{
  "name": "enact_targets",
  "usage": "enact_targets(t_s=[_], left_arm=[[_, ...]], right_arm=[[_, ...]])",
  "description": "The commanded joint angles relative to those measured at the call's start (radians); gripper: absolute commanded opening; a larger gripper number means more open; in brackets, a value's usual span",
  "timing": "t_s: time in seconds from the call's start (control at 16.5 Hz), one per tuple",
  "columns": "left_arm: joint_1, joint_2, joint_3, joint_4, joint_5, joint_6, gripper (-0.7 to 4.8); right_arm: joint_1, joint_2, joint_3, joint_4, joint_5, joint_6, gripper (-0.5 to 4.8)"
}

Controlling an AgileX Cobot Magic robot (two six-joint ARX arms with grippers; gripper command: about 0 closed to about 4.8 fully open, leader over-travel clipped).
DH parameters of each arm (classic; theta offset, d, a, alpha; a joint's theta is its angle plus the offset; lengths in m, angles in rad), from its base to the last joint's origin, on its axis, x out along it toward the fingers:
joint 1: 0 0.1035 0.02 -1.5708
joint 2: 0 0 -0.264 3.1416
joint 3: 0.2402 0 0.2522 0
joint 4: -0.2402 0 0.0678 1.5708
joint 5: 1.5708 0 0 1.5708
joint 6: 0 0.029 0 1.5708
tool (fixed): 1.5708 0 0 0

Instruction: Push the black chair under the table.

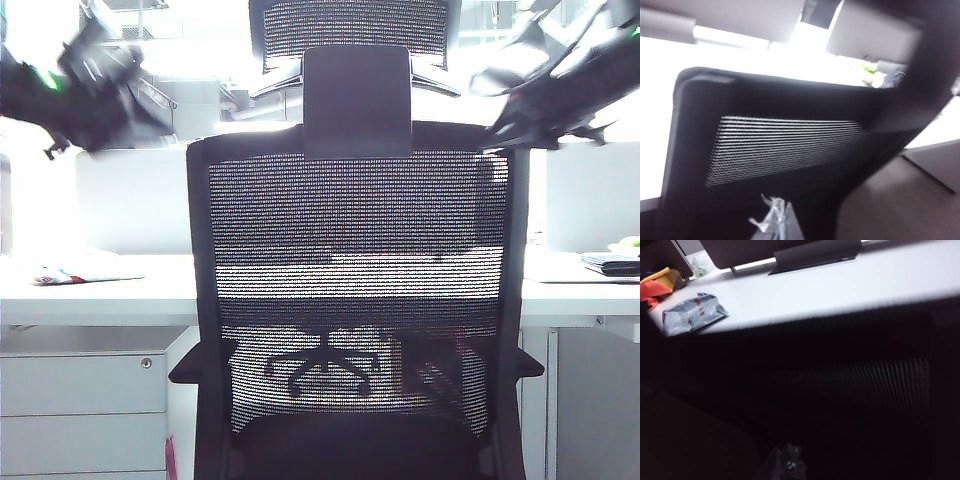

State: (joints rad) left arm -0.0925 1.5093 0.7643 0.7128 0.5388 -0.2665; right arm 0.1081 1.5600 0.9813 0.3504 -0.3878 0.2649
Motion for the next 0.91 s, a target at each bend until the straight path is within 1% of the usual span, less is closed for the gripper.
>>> enact_targets(t_s=[0.06,0.12,0.18,0.24,0.3,0.49,0.55,0.61,0.73,0.91], left_arm=[[0.000,-0.325,-0.142,-0.222,-0.029,0.026,-0.05],[0.000,-0.411,-0.172,-0.288,-0.053,0.027,-0.06],[0.000,-0.516,-0.206,-0.369,-0.101,0.039,-0.06],[-0.001,-0.641,-0.247,-0.444,-0.161,0.075,-0.06],[-0.001,-0.716,-0.276,-0.471,-0.185,0.074,-0.06],[-0.001,-0.897,-0.351,-0.552,-0.280,0.073,-0.06],[-0.001,-0.994,-0.383,-0.623,-0.359,0.072,-0.06],[-0.001,-1.056,-0.395,-0.676,-0.391,0.071,-0.05],[-0.001,-1.140,-0.397,-0.756,-0.391,0.069,-0.04],[-0.001,-1.218,-0.397,-0.785,-0.381,0.069,-0.04]], right_arm=[[-0.003,-0.308,-0.240,0.012,0.002,0.046,-0.05],[-0.006,-0.401,-0.298,0.009,0.018,0.045,-0.05],[-0.006,-0.486,-0.347,0.008,0.045,0.045,-0.05],[-0.006,-0.592,-0.397,-0.011,0.093,0.045,-0.05],[-0.006,-0.651,-0.425,-0.010,0.117,0.045,-0.05],[-0.006,-0.745,-0.459,-0.022,0.198,0.044,-0.05],[-0.006,-0.763,-0.459,-0.039,0.222,0.045,-0.05],[-0.006,-0.764,-0.459,-0.039,0.236,0.045,-0.05],[-0.006,-0.761,-0.459,-0.041,0.235,0.045,-0.05],[-0.004,-0.761,-0.459,-0.041,0.230,0.045,-0.05]])
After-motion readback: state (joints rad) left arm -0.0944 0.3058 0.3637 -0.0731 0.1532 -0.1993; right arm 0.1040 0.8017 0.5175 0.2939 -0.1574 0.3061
